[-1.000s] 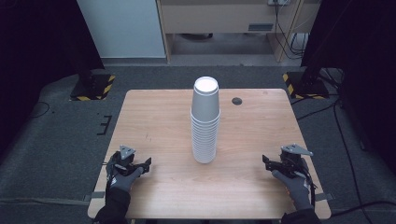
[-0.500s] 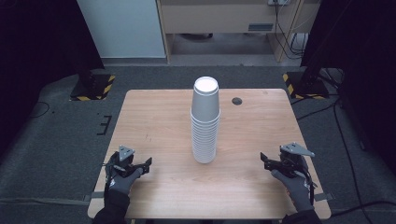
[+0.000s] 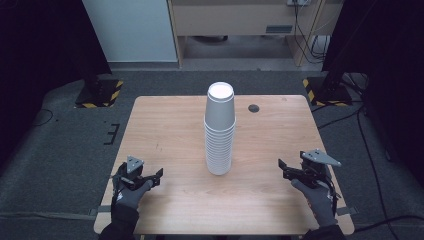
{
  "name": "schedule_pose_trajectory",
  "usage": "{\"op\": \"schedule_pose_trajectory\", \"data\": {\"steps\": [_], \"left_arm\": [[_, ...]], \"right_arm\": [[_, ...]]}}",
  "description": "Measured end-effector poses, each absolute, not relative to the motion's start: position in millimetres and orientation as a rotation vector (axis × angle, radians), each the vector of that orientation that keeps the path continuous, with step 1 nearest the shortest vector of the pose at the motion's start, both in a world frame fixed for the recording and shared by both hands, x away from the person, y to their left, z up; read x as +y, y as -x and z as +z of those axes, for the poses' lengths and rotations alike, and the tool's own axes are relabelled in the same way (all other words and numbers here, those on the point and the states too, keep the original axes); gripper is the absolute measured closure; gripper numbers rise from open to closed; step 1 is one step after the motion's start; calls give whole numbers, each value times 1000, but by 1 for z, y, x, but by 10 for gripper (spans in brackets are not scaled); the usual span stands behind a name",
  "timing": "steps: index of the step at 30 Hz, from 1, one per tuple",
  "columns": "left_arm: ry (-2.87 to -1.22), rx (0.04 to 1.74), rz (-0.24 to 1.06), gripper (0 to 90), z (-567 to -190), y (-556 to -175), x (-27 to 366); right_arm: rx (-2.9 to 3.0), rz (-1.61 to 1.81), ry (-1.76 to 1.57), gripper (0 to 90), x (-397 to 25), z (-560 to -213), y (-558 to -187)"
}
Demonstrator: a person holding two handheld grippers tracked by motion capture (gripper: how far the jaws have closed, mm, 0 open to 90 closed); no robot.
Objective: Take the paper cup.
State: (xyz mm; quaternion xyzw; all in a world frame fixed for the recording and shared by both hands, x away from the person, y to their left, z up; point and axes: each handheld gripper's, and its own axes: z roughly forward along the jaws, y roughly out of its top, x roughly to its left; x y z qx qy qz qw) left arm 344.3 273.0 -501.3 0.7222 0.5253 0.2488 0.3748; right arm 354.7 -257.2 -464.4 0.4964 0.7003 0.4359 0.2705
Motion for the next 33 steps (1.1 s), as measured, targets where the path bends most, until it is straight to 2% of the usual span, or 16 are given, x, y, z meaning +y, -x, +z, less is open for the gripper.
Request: {"op": "schedule_pose_trajectory", "data": {"steps": [33], "left_arm": [[-1859,1332,649,141,-501,-344,274]], "right_arm": [[1862,1330,-1203,129,-223,-409,-357]]}}
